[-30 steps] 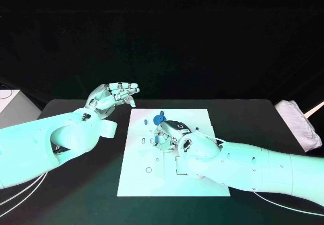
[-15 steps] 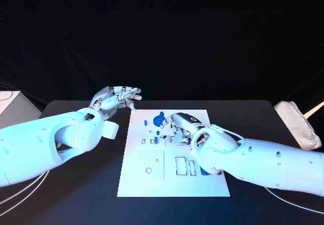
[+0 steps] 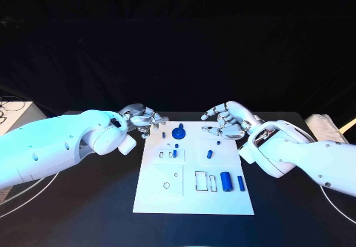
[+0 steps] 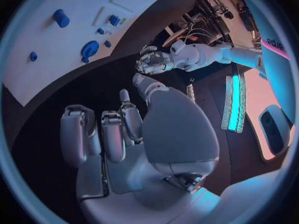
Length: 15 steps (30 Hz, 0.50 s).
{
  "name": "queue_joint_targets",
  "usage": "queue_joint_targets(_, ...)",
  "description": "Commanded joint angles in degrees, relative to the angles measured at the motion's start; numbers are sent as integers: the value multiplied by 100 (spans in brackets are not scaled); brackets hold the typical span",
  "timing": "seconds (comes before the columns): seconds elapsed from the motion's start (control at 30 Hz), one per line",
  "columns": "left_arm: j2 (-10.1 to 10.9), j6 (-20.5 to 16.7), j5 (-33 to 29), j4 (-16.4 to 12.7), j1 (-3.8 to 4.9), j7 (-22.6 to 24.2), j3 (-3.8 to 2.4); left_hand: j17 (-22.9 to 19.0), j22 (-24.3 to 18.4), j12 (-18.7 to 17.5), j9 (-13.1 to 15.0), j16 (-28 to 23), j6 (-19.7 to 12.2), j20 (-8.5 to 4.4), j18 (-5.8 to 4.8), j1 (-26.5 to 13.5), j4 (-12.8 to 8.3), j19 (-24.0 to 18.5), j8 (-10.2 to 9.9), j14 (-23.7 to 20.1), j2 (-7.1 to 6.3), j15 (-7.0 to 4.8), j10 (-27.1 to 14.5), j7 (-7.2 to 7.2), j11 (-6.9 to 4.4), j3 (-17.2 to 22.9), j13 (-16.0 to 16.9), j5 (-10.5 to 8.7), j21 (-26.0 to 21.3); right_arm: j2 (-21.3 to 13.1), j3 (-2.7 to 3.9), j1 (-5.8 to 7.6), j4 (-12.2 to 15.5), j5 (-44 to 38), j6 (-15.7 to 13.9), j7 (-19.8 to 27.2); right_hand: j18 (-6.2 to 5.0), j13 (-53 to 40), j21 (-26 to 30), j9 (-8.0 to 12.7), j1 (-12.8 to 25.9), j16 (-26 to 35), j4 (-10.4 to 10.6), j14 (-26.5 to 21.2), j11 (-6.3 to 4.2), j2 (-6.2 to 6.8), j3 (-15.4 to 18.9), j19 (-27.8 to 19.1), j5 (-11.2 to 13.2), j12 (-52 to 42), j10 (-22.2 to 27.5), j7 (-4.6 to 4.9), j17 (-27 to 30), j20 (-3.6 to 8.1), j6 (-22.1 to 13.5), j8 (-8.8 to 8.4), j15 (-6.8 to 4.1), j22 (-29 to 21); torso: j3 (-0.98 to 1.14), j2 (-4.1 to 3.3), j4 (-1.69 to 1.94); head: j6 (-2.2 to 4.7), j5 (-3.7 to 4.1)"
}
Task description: Assemble the parts on the task board
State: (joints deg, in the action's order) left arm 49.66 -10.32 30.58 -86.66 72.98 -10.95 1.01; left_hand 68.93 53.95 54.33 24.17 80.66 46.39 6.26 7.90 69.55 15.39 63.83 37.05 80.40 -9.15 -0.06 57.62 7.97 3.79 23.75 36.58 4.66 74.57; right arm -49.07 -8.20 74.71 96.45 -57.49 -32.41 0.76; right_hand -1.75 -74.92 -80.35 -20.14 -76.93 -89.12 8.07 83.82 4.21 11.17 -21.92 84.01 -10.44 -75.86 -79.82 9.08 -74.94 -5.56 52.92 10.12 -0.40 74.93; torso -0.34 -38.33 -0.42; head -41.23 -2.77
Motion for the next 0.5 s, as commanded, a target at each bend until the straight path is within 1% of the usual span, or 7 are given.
queue_joint_targets(0.03,-223,903,1369,159,70,-1372,49,259,166,313,161,126,74,-32,-77,-176,123,148,239,147,-19,-39,195,-101,-92,-154,305,12,98,-79,-2,31,1,465,-3,229,-77,-360,57,10,26,51,41,537,5,27,-10,82,-41,40,60,10,-1196,-37,-14,13,42,822,17,62,2,-15,-32)
queue_joint_targets(0.07,-314,980,1473,234,115,-1471,92,333,218,413,237,159,86,-49,-87,-233,128,191,331,186,-10,-60,256,-128,-115,-209,413,12,126,-98,-3,38,-19,481,-22,219,-78,-357,62,10,34,54,47,535,5,25,-12,79,-47,43,63,10,-1190,-38,-14,14,42,819,20,67,1,-25,-29)
queue_joint_targets(0.17,-574,1173,1671,456,219,-1702,196,370,253,467,348,169,64,-73,-95,-335,137,221,442,206,4,-83,263,-153,-137,-301,456,10,148,-128,-3,50,-95,519,-68,190,-79,-357,67,10,42,56,53,534,5,24,-13,77,-52,43,64,10,-1188,-38,-13,15,42,816,22,83,6,-51,-33)
queue_joint_targets(0.23,-697,1276,1763,562,255,-1807,235,374,257,472,382,168,41,-79,-96,-388,140,224,468,208,7,-86,252,-156,-139,-344,456,10,151,-132,-4,54,-142,542,-94,171,-79,-357,67,10,42,56,53,534,5,24,-13,77,-52,43,64,10,-1188,-38,-13,15,42,816,31,88,-6,-53,-54)
queue_joint_targets(0.3,-817,1371,1846,668,284,-1904,264,368,268,471,430,159,4,-86,-99,-481,143,231,498,203,15,-88,227,-158,-140,-417,445,8,157,-133,-4,56,-190,561,-115,156,-81,-359,74,10,59,59,66,532,5,26,-13,74,-63,39,61,9,-1182,-39,-11,19,42,812,35,90,-16,-58,-62)
queue_joint_targets(0.43,-1011,1606,1945,848,318,-2071,295,354,291,429,475,143,-50,-88,-105,-587,145,244,512,190,32,-84,154,-151,-134,-506,382,8,168,-132,-6,58,-258,579,-140,127,-81,-359,74,10,59,59,66,532,5,26,-13,74,-63,39,61,9,-1182,-39,-11,19,42,812,40,83,-16,-71,-68)
queue_joint_targets(0.5,-1099,1742,1977,934,332,-2156,313,539,441,442,502,229,-87,-86,-136,-658,145,352,517,271,53,-80,144,-145,-128,-570,399,5,238,-127,-6,59,-283,583,-150,114,-86,-352,94,10,66,61,71,531,5,25,-14,65,-72,47,67,9,-1178,-39,-11,20,42,799,40,74,-8,-78,-63)
